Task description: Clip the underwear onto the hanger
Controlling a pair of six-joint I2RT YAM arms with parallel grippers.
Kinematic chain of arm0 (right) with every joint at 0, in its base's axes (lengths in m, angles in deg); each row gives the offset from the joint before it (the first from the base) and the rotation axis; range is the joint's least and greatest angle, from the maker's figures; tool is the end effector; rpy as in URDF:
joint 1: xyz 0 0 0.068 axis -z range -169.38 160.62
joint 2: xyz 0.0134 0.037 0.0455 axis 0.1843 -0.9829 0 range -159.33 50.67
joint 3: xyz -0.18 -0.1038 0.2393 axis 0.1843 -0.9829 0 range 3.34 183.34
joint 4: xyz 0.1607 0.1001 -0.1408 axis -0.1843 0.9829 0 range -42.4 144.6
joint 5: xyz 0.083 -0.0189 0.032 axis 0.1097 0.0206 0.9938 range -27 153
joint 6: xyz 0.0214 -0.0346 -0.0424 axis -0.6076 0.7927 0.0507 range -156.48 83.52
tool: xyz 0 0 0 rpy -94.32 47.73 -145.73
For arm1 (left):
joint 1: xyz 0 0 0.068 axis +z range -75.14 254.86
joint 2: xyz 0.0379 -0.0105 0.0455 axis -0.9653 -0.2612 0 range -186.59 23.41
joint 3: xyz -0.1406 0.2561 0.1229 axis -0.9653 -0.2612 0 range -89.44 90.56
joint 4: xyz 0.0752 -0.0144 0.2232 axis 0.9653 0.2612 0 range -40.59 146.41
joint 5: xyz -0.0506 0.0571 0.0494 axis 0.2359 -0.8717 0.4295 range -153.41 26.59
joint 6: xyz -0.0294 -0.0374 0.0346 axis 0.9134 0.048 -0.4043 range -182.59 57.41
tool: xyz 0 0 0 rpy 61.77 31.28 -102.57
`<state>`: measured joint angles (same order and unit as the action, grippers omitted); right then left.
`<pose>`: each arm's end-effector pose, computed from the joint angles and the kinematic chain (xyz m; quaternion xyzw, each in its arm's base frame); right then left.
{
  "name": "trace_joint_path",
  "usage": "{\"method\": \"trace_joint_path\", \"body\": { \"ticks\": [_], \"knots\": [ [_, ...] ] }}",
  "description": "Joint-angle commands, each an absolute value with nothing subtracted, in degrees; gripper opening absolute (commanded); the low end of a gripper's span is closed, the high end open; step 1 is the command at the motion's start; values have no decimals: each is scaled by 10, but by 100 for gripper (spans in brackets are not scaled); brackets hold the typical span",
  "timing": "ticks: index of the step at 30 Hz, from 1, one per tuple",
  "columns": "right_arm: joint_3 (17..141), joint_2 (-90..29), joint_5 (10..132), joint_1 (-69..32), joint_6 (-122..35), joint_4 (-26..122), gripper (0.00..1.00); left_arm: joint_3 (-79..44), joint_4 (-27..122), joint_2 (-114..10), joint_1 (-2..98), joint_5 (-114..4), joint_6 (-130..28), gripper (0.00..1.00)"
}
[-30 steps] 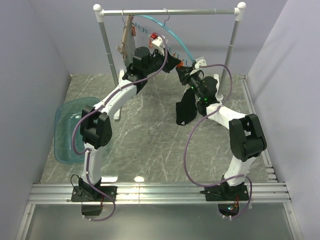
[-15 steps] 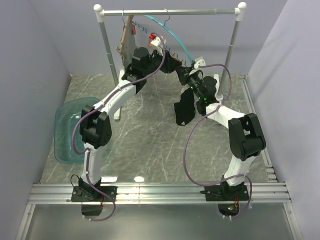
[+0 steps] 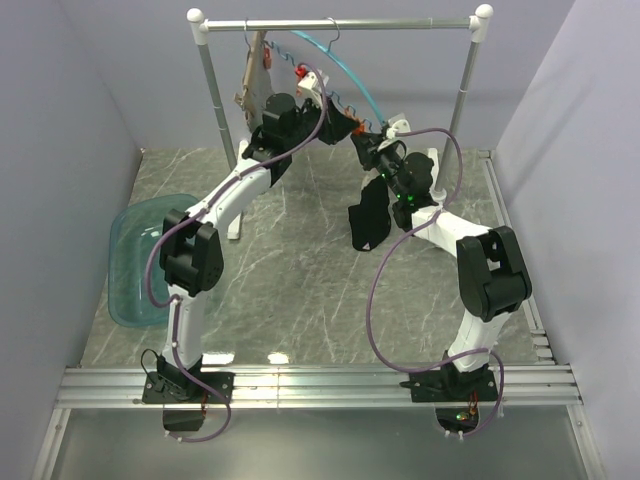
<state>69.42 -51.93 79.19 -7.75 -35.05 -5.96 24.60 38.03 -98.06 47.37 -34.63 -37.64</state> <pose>0.3834 0.1397 0.3678 -0.2127 0.5604 0.2001 0.7750 0.4483 -0.2565 0.4164 0.1962 0.6568 -0.4650 0.5603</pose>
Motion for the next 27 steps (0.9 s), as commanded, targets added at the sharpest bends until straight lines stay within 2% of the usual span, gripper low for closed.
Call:
{"method": "trace_joint_path", "body": {
  "ticks": [1,3,4,5,8,9,18,27],
  "knots": [
    [696,-517,806,-79,-341,-101,0,270,379,-993,479,-362,-355,9],
    [697,-515,808,-79,-339,-94,4,275,384,-998,481,-362,-354,0],
    [696,-514,808,-80,-340,-94,6,275,385,-999,481,-362,-354,0],
    [695,-513,807,-79,-343,-93,17,275,385,-999,482,-360,-353,0],
    [702,-513,806,-78,-348,-86,37,271,382,-998,481,-352,-353,0],
    [705,-516,806,-79,-352,-82,39,265,376,-996,482,-349,-353,0],
    [736,-529,817,-73,-381,-62,46,217,360,-975,488,-294,-422,0],
    [750,-535,844,-69,-389,-54,42,148,272,-960,497,-199,-477,0]
  ]
}}
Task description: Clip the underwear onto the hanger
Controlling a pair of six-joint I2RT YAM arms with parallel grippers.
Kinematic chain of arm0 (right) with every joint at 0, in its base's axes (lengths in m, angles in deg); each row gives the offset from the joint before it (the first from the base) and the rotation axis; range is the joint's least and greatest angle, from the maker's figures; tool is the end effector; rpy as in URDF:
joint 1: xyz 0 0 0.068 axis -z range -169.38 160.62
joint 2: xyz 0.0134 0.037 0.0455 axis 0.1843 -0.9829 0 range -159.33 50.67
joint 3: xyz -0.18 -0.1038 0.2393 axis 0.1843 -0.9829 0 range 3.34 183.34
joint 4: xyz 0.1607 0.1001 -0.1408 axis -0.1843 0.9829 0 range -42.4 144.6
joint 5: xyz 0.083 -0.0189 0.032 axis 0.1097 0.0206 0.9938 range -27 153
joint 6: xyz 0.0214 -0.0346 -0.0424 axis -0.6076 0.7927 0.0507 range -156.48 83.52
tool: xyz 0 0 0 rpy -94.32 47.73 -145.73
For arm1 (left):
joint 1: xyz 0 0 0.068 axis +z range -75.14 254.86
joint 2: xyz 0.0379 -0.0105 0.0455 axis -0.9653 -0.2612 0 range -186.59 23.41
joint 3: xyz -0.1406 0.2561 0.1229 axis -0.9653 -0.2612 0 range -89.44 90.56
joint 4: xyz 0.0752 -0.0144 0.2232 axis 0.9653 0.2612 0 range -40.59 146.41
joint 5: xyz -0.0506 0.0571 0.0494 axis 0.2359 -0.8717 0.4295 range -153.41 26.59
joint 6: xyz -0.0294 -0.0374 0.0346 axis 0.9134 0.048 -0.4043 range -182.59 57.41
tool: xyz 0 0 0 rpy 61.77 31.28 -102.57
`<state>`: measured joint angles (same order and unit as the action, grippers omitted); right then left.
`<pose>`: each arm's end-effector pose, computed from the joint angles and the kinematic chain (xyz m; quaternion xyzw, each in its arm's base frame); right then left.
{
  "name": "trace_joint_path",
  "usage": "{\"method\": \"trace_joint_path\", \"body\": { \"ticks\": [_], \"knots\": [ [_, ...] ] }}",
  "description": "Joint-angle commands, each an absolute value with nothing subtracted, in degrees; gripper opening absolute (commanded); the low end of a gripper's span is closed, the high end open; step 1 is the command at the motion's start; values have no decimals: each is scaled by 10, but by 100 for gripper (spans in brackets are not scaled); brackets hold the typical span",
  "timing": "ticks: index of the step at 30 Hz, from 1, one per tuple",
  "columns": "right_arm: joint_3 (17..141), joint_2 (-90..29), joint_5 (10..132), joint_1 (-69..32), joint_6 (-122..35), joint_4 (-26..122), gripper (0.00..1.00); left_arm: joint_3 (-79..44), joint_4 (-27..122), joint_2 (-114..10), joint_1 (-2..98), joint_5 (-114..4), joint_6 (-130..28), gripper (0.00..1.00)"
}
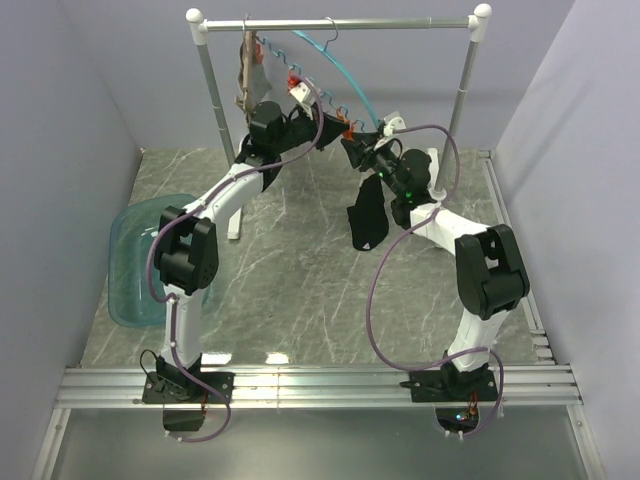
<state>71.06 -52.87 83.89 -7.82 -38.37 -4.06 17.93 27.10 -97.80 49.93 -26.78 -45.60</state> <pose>0.3875 0.1451 0.3666 -0.2284 0.5660 0.2461 0.7530 0.4544 -0.2394 0.4003 0.2803 0.6020 -0.4488 0.5980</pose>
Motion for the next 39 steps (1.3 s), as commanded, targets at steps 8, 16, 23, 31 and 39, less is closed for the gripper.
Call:
{"method": "trace_joint_path", "body": {
  "ticks": [8,16,23,31,39],
  "knots": [
    [770,-557,831,-71,-389,-58,37,134,276,-955,498,-185,-517,0],
    [774,-566,826,-77,-388,-74,8,140,287,-955,498,-175,-524,0],
    [774,-560,830,-78,-385,-54,16,158,295,-963,500,-194,-502,0],
    [706,-521,846,-80,-375,-74,16,165,298,-961,500,-202,-496,0],
    [700,-524,816,-93,-377,-76,38,159,296,-951,500,-195,-496,0]
  ]
}}
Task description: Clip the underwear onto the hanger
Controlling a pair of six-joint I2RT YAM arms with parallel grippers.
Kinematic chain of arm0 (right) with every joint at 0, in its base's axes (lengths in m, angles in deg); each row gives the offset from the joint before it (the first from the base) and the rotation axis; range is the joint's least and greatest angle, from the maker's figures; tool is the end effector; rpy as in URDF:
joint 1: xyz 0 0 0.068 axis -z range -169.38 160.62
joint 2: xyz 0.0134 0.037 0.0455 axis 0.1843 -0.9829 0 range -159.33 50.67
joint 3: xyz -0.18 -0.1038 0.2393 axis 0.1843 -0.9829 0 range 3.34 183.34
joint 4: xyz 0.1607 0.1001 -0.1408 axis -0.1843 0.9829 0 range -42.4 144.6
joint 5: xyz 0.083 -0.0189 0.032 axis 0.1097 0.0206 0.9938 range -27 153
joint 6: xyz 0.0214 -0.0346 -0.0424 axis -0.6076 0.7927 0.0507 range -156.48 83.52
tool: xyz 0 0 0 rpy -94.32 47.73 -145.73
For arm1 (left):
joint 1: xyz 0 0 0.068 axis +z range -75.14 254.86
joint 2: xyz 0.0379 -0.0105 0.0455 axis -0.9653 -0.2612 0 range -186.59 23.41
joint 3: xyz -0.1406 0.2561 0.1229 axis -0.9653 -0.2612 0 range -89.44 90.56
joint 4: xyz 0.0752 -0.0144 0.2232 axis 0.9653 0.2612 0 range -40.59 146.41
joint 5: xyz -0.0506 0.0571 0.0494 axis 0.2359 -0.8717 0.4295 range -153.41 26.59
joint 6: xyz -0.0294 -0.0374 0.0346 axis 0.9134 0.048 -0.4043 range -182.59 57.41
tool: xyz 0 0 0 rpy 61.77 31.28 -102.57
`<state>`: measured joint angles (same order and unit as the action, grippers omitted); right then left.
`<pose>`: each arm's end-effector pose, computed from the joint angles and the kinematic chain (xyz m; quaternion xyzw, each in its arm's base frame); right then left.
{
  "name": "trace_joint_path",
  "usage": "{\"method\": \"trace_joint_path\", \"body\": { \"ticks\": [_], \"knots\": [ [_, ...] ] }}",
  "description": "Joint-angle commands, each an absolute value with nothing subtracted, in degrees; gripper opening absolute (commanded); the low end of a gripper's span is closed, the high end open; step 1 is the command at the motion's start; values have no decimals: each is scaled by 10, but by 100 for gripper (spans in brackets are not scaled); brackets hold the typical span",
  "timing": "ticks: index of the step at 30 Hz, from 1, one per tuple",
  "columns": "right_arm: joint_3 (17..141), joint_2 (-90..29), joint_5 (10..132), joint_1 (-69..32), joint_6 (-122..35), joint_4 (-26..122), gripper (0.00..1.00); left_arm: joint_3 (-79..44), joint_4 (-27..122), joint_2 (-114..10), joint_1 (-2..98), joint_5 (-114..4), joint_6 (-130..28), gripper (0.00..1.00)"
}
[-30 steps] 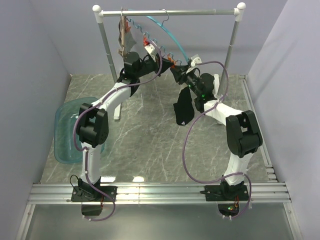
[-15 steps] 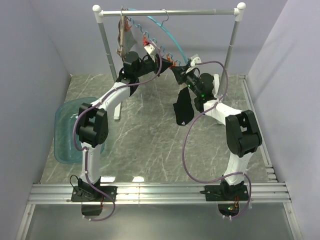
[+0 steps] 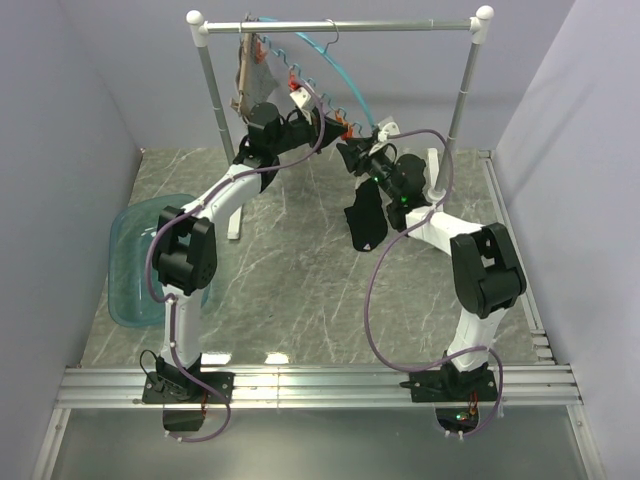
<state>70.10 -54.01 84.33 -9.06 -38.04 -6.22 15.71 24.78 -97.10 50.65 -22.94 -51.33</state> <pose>0.3868 0.1547 0.3575 -0.2390 0.5615 0.2541 0.7503 0.4517 -0.2336 0.3974 0.3303 0.5741 -0.4311 0.6127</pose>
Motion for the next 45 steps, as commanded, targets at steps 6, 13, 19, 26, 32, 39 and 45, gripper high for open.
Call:
{"method": "trace_joint_path", "body": {
  "ticks": [6,13,19,26,32,39,45],
  "knots": [
    [722,-548,770,-97,-387,-64,34,155,297,-945,501,-192,-498,0],
    [739,-568,753,-100,-389,-79,40,142,299,-935,500,-171,-510,0],
    [763,-586,758,-102,-389,-93,43,143,321,-932,500,-165,-527,0],
    [779,-602,765,-109,-373,-112,28,148,347,-935,501,-167,-537,0],
    [773,-606,767,-114,-370,-130,0,149,348,-936,503,-174,-523,20],
    [774,-610,770,-115,-370,-138,0,180,351,-957,510,-217,-496,50],
    [775,-609,770,-116,-370,-139,0,207,355,-978,510,-247,-483,49]
  ]
}}
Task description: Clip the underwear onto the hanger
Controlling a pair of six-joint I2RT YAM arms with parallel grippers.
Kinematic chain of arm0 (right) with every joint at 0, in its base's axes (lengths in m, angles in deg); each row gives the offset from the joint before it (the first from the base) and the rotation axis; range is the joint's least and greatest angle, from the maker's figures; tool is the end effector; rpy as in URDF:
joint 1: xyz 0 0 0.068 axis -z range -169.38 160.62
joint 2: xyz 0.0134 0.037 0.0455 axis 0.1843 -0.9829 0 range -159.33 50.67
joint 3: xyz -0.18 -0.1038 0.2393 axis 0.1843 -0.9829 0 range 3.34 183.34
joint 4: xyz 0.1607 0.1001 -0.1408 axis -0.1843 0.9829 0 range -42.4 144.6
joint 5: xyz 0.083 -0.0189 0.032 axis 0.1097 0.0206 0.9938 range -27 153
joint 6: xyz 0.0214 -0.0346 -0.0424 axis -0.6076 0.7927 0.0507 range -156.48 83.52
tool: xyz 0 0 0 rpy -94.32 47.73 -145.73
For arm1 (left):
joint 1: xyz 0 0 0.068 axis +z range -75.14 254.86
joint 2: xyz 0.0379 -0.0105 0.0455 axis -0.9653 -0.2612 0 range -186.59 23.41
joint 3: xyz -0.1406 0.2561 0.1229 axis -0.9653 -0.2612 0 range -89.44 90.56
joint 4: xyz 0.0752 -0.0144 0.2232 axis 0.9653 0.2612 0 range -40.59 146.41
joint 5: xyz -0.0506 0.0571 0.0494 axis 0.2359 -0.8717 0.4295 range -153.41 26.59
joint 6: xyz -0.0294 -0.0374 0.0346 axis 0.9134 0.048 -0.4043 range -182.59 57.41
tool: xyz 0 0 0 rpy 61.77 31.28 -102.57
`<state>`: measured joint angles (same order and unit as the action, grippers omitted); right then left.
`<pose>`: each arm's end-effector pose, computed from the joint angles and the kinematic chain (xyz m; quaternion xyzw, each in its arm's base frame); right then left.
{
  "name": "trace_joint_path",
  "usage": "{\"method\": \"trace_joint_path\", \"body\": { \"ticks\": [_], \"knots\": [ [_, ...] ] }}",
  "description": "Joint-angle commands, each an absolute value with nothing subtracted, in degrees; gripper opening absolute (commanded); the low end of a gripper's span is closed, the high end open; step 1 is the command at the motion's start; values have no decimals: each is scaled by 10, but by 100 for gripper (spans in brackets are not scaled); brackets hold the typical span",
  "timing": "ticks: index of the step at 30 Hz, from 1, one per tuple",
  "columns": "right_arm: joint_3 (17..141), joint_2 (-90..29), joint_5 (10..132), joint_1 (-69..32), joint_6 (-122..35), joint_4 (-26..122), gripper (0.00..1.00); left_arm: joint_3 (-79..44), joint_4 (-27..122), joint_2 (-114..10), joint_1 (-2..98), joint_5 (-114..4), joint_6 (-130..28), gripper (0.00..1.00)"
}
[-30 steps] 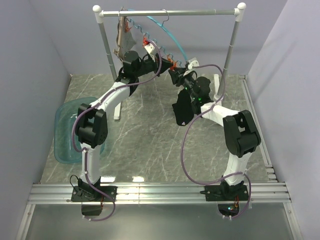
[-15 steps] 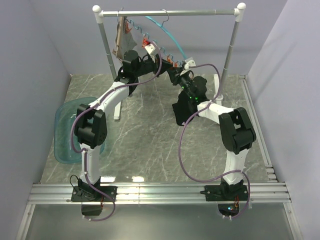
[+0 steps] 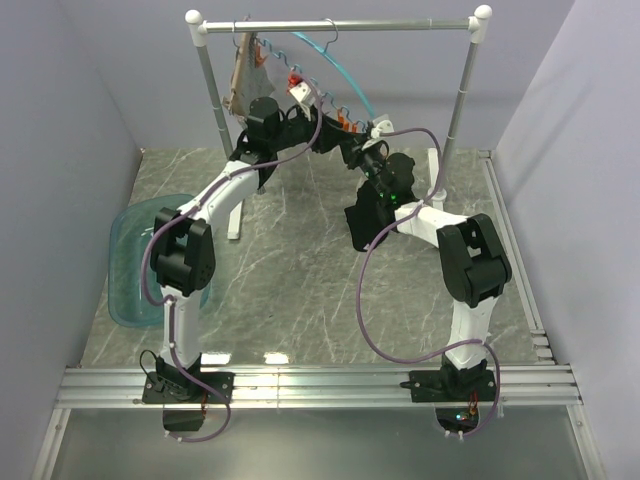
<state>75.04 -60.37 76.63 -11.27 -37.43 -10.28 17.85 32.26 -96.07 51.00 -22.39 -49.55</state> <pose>0.4109 0.1758 0.3474 -0.2000 0.5527 0.2275 0.7764 0.4489 -0.2293 0.4047 0.3167 0.6059 -0.4431 0.5799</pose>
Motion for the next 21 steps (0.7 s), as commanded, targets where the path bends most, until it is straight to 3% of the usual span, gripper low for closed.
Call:
{"method": "trace_joint_path", "body": {
  "ticks": [1,21],
  "knots": [
    [775,-609,771,-117,-370,-139,0,210,360,-980,511,-258,-482,48],
    [773,-607,764,-118,-370,-138,0,129,304,-932,529,-275,-478,57]
  ]
}}
